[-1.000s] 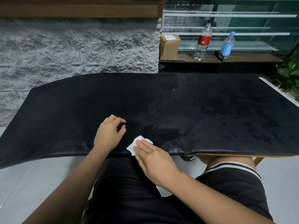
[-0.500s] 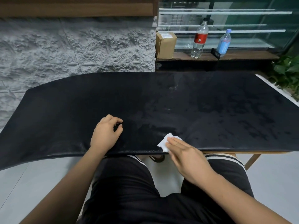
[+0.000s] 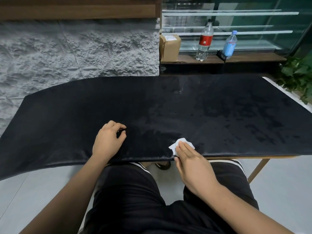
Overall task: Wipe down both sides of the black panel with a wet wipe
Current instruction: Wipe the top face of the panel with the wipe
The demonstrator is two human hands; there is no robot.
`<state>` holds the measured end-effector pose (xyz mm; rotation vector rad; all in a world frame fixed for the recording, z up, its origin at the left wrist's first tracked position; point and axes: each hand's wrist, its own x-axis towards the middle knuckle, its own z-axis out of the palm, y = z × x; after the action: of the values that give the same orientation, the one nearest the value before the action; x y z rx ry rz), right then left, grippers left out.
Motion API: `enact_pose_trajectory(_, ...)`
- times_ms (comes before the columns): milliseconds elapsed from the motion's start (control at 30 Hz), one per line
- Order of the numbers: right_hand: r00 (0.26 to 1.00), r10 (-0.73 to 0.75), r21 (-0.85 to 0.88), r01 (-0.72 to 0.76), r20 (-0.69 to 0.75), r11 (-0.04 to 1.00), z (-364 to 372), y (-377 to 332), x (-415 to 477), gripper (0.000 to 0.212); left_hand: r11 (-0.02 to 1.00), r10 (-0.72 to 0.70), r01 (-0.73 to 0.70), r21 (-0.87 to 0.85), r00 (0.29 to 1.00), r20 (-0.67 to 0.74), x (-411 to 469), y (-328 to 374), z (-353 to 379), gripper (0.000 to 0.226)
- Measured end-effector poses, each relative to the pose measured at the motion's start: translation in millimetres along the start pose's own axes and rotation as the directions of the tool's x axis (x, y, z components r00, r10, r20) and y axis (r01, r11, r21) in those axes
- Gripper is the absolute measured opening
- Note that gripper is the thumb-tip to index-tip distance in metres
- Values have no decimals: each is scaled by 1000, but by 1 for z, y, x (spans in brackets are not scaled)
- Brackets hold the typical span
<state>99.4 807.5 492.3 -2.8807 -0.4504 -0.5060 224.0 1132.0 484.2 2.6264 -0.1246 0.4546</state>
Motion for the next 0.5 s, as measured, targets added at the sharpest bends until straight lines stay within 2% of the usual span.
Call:
enact_pose_trajectory(167,998,-69,-26,69,-11,997,3,-30,1,42,1000,5,-5,2,1000,-6,0,0,0,21)
enact_pose_trajectory(367,972,-178,106,163,156,981,11,-57,14,59,1000,-2,2,5,1000,-5,-1,0,0,20)
enact_pose_trajectory(500,956,-219,143,193,197,971,17,-59,29,58,1000,-9,9,-12,1000,-4,-1,1,0,19)
